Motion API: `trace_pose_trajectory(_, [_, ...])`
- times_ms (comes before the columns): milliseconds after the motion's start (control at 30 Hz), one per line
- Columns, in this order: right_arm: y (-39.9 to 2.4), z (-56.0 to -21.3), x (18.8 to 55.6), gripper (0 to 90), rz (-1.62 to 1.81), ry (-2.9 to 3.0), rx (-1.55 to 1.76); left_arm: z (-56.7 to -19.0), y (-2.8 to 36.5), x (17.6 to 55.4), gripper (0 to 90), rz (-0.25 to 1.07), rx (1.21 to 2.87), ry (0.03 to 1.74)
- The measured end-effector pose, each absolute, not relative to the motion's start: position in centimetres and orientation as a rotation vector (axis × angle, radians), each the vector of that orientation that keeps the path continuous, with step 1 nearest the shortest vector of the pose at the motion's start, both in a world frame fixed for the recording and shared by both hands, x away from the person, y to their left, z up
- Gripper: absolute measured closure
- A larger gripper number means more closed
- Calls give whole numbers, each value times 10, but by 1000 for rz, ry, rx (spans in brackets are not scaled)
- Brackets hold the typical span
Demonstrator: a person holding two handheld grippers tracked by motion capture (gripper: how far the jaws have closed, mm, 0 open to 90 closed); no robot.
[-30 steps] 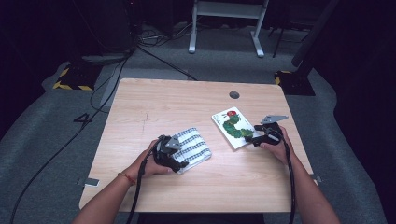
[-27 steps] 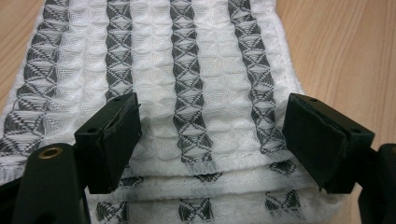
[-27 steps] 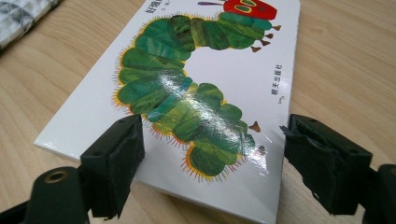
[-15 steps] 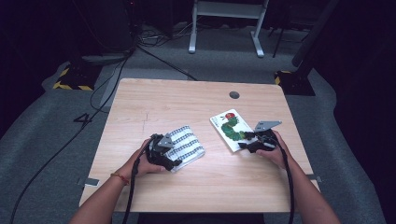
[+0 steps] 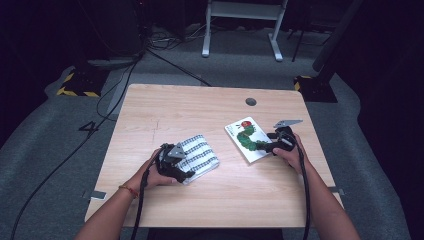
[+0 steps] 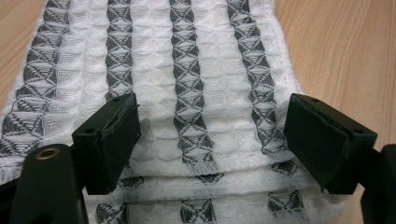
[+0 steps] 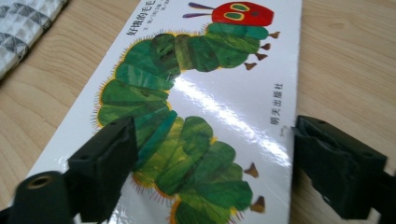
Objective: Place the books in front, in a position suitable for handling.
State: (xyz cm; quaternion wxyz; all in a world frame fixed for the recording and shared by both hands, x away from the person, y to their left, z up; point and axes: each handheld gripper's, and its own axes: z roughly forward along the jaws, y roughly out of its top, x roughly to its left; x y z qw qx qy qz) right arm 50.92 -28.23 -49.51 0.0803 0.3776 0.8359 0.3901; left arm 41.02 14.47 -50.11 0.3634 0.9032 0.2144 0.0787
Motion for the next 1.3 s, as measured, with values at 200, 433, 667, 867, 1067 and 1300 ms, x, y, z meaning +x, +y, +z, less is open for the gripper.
trace_pose_trajectory(200, [-267,-495,509,127,1175,2605,965,-500,147,409,192,207,2335,560])
trace_pose_trajectory(433, [-242,-495,487,133,1207,2765,735,-499,162,407,192,210,2345,582])
trace_pose_trajectory(667, [-232,-491,464,135,1160,2833,627,-500,176,404,192,215,2336,594])
trace_pose_trajectory(867, [-229,-487,441,157,1127,2826,594,-500,177,403,191,216,2330,596])
trace_pose_trajectory(1067, [-251,-483,427,196,1091,2728,657,-501,177,403,190,215,2324,598])
trace_pose_trajectory(1300, [-300,-486,414,200,1067,2605,816,-500,177,402,189,224,2326,615])
